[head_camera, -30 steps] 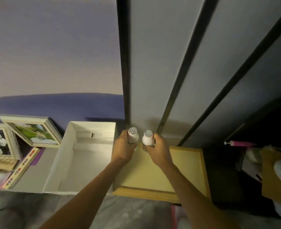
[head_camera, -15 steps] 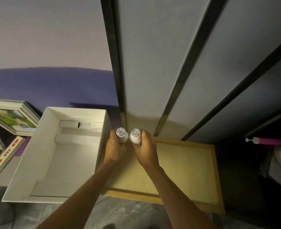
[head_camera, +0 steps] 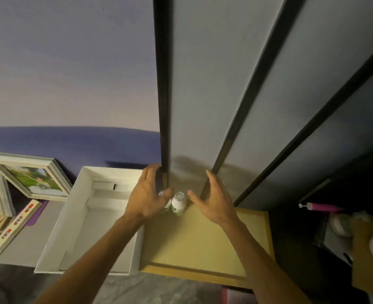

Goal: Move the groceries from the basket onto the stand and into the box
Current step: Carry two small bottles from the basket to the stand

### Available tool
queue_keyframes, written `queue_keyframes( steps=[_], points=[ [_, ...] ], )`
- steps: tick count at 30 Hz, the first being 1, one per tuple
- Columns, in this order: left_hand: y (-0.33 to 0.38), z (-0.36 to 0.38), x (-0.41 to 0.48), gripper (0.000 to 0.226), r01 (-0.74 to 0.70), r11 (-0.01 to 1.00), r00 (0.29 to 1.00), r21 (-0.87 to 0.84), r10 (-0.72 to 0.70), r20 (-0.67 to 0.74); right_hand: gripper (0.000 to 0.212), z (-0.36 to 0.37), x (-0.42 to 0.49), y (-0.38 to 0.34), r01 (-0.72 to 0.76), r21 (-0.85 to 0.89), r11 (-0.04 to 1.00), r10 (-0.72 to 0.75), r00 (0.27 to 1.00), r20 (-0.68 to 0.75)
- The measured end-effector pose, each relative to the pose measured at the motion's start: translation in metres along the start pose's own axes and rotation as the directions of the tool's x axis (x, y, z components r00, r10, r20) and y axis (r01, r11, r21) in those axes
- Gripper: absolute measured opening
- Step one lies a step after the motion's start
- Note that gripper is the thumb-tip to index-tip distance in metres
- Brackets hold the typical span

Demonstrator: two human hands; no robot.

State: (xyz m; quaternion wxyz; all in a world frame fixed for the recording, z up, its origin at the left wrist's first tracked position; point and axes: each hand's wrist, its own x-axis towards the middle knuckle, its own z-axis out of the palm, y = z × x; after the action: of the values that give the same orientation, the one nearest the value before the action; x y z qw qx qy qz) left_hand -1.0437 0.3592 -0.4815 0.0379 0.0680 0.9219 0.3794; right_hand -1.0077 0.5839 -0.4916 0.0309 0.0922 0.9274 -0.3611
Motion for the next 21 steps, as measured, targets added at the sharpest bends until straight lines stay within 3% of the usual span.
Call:
queue_keyframes(
  steps=[6,13,17,21],
  points=[
    [0.062,-0.126,0.005,0.095,-0.12,0.969,0.99,0.214,0.134,-0.052,0.106,-0.115,-0.017,-0.096,0.047,-0.197,0.979,-0.071,0.99,-0.119],
    [0.13,-0.261,-0.013,0.102,-0.228,0.933,0.964,0.279,0.257,-0.073,0.114,-0.211,-0.065,-0.216,0.057,-0.277,0.959,-0.133,0.956,-0.262],
    [0.155,-0.331,-0.039,0.107,-0.246,0.903,0.944,0.353,0.306,-0.123,0.112,-0.242,-0.094,-0.274,0.086,-0.309,0.947,-0.17,0.951,-0.257],
    [0.155,-0.383,-0.073,0.107,-0.178,0.888,0.938,0.424,0.284,-0.2,0.112,-0.252,-0.115,-0.321,0.156,-0.344,0.926,-0.243,0.943,-0.227]
  ],
)
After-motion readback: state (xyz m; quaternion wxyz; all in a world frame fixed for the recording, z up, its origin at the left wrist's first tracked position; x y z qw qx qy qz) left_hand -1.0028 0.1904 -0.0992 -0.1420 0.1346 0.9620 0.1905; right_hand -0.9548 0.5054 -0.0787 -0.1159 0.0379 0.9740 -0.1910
